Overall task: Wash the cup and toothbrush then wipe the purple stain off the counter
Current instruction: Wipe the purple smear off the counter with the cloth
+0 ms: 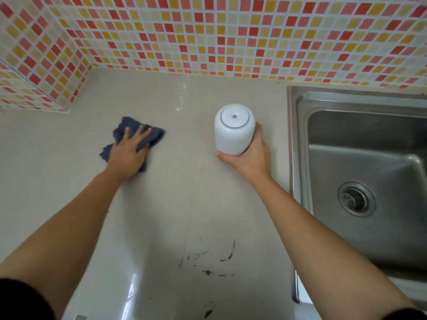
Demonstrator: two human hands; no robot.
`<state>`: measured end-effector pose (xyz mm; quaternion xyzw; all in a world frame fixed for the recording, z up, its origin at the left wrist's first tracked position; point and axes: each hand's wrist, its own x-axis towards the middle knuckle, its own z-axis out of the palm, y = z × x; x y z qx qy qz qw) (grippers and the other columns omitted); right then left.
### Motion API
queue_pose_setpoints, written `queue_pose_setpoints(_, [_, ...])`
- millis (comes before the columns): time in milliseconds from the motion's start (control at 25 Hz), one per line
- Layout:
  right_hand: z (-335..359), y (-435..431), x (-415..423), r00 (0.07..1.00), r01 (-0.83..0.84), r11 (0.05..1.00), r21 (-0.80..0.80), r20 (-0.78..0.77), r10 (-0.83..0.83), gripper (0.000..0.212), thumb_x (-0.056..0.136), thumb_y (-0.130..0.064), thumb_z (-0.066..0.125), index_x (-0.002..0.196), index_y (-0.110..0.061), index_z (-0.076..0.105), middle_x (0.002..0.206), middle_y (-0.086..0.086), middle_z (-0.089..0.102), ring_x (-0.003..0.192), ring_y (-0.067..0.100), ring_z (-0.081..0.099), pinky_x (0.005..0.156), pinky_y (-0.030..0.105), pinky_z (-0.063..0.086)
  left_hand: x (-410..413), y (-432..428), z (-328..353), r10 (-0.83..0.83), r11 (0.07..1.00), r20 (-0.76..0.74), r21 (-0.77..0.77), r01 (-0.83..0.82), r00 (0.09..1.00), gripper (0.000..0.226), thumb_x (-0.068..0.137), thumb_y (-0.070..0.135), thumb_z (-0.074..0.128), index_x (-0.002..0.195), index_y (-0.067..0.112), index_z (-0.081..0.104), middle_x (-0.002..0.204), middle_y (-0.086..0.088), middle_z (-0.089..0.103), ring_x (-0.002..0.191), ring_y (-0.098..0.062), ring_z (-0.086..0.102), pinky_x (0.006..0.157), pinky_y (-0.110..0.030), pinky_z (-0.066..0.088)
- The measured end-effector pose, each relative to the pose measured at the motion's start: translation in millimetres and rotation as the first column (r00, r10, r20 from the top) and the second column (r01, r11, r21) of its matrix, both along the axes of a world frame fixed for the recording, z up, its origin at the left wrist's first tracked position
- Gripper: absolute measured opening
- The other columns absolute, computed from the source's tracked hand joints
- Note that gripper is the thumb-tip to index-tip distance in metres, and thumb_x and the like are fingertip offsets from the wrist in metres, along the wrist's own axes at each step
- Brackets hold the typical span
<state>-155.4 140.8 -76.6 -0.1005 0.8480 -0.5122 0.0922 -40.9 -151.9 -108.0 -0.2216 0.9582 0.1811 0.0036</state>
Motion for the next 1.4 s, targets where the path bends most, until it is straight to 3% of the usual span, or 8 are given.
queue_pose_setpoints(280, [-6,-5,2,0.997,0.07,0.997,0.034,-0.045,-0.068,0.098,0.045,-0.041,0.089,0.126,-0.024,0.036,0.116,-0.005,0.061,0.103,0.02,0.06,0.081,0.034,0.051,144,84,-3,-0.464,0.886,-0.008,-0.016,0.464,0.886,0.056,0.089,0.032,0.036,0.145,0.032,0.031,0.151,0.006,0.031,0.143,-0.019,0.021,0.109,-0.039,0.023])
queue_pose_setpoints(480, [-5,8,1,0.997,-0.057,0.991,0.12,-0.038,0.062,0.126,0.051,-0.051,0.085,0.147,-0.014,0.012,0.149,0.003,0.032,0.136,0.022,0.031,0.111,0.036,0.029,67,-9,1,-0.001,0.997,0.053,-0.074,0.005,0.999,0.054,0.095,0.04,0.028,0.148,0.028,0.028,0.156,0.0,0.023,0.145,-0.032,0.012,0.108,-0.058,0.026])
queue_pose_setpoints(640, [-7,64,54,0.968,-0.16,0.805,0.572,-0.067,0.241,0.096,0.083,-0.071,0.034,0.148,-0.008,0.004,0.158,0.008,0.003,0.145,0.02,-0.002,0.117,0.04,-0.001,30,13,4,0.069,0.995,0.172,-0.083,-0.055,0.983,0.053,0.1,0.043,0.023,0.15,0.03,0.014,0.159,0.004,0.008,0.146,-0.034,0.0,0.113,-0.056,0.014])
queue_pose_setpoints(800, [-21,118,132,0.928,-0.177,0.597,0.782,-0.069,0.366,0.093,0.081,-0.072,0.003,0.148,-0.008,0.008,0.158,0.008,0.006,0.145,0.02,-0.002,0.116,0.04,0.001,160,95,7,-0.184,0.977,0.112,-0.087,0.195,0.976,0.062,0.093,0.051,0.02,0.145,0.02,0.031,0.153,-0.004,0.027,0.142,-0.035,0.018,0.107,-0.055,0.028])
queue_pose_setpoints(960, [-26,129,150,0.915,-0.171,0.54,0.824,-0.071,0.398,0.091,0.082,-0.069,0.001,0.148,-0.007,0.011,0.157,0.008,0.008,0.145,0.021,0.005,0.115,0.042,0.008,272,141,14,-0.131,0.976,0.211,-0.144,0.164,0.969,0.058,0.098,0.054,0.012,0.146,0.025,0.028,0.152,-0.001,0.028,0.142,-0.029,0.019,0.106,-0.053,0.026])
queue_pose_setpoints(1080, [-27,129,149,0.911,-0.181,0.53,0.828,-0.063,0.409,0.085,0.083,-0.064,0.0,0.148,-0.009,0.006,0.157,0.005,0.002,0.145,0.017,-0.001,0.117,0.041,0.004,244,84,20,0.171,0.957,0.258,-0.274,-0.098,0.951,0.052,0.094,0.051,0.029,0.143,0.036,0.033,0.155,0.001,0.028,0.143,-0.036,0.018,0.094,-0.077,0.017])
queue_pose_setpoints(1200, [-28,129,148,0.905,-0.171,0.519,0.837,-0.075,0.419,0.082,0.085,-0.06,0.0,0.148,-0.008,0.008,0.157,0.006,0.004,0.144,0.016,0.001,0.116,0.04,0.004,167,1,20,0.455,0.889,0.264,-0.197,-0.415,0.85,0.054,0.095,0.052,0.023,0.147,0.044,0.01,0.16,0.002,-0.001,0.145,-0.035,-0.008,0.105,-0.073,0.002])
queue_pose_setpoints(1400, [-28,127,147,0.9,-0.163,0.515,0.841,-0.087,0.427,0.079,0.087,-0.055,0.003,0.148,-0.006,0.011,0.157,0.007,0.006,0.145,0.019,0.004,0.116,0.041,0.004,121,-7,12,0.354,0.934,0.177,-0.112,-0.338,0.918,0.055,0.098,0.044,0.022,0.15,0.031,0.012,0.16,-0.002,0.004,0.146,-0.032,-0.003,0.116,-0.052,0.011])
